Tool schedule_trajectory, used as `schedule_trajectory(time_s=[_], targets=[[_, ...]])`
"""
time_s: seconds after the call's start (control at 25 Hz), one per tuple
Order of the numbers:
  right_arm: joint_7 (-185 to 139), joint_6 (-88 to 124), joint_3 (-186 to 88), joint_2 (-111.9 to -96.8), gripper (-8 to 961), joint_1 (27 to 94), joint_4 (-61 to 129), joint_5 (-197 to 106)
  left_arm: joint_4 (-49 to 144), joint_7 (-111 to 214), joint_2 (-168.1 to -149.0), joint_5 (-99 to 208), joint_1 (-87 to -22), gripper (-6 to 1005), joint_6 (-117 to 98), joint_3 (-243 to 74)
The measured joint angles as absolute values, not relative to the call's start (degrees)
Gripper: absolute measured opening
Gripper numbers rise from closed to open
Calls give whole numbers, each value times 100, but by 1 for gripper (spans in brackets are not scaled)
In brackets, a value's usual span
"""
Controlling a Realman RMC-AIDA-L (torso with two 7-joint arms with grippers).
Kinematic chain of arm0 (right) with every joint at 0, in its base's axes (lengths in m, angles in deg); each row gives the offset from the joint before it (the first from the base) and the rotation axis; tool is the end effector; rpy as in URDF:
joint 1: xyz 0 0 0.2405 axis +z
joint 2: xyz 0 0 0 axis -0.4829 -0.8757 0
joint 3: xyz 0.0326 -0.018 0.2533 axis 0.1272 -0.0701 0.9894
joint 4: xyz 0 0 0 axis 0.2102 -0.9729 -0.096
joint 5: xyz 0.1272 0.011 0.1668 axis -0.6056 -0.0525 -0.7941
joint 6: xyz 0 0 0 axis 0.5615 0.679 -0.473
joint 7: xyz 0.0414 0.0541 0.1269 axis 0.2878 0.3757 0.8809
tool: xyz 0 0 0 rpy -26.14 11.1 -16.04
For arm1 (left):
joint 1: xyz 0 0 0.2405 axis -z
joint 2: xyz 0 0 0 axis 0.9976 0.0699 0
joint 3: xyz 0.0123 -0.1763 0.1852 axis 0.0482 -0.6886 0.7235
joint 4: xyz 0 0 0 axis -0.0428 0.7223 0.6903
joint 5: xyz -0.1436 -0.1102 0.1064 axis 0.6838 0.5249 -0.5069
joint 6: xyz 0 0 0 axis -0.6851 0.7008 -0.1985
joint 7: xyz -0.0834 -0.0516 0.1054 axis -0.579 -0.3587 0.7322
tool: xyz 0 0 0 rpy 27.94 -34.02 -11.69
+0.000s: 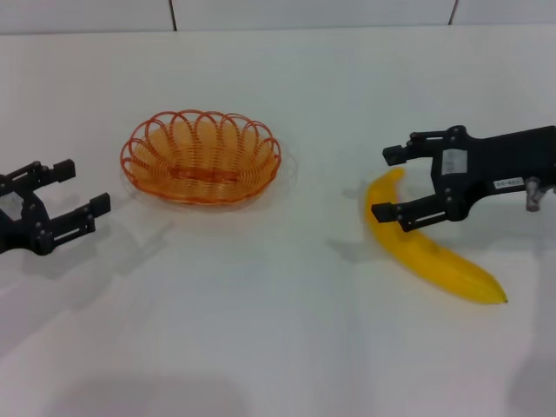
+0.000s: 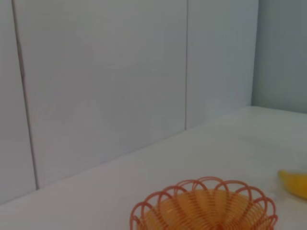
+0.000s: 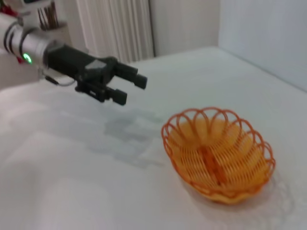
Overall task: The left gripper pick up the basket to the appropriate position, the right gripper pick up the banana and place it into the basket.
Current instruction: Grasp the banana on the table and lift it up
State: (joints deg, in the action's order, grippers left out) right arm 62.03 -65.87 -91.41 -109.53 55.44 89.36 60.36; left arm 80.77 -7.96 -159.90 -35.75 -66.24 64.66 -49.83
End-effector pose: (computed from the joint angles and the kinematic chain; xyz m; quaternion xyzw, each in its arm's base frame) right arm 0.2503 0.3303 0.0349 -0.9760 0.1440 0.1083 0.1224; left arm -0.3283 0.3040 0.0297 -0.9124 -0.1692 -0.2292 0.2938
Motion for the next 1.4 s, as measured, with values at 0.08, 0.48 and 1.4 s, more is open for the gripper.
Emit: schedule_trajectory(time_s=[0.08, 0.48, 1.4], targets=[[7006, -6419, -9941, -10959, 905, 5056, 9990, 5851, 8042, -767, -15992, -3598, -6632, 741, 6451, -4977], [8976, -6081, -11349, -10931, 900, 4642, 11366, 6915, 7995, -679, -15991, -3639, -6724, 741, 6375, -4985], [9510, -5808, -11481, -10859, 901, 5564, 9766, 7877, 7784, -472, -15993, -3642, -6644, 741, 6328, -4992]])
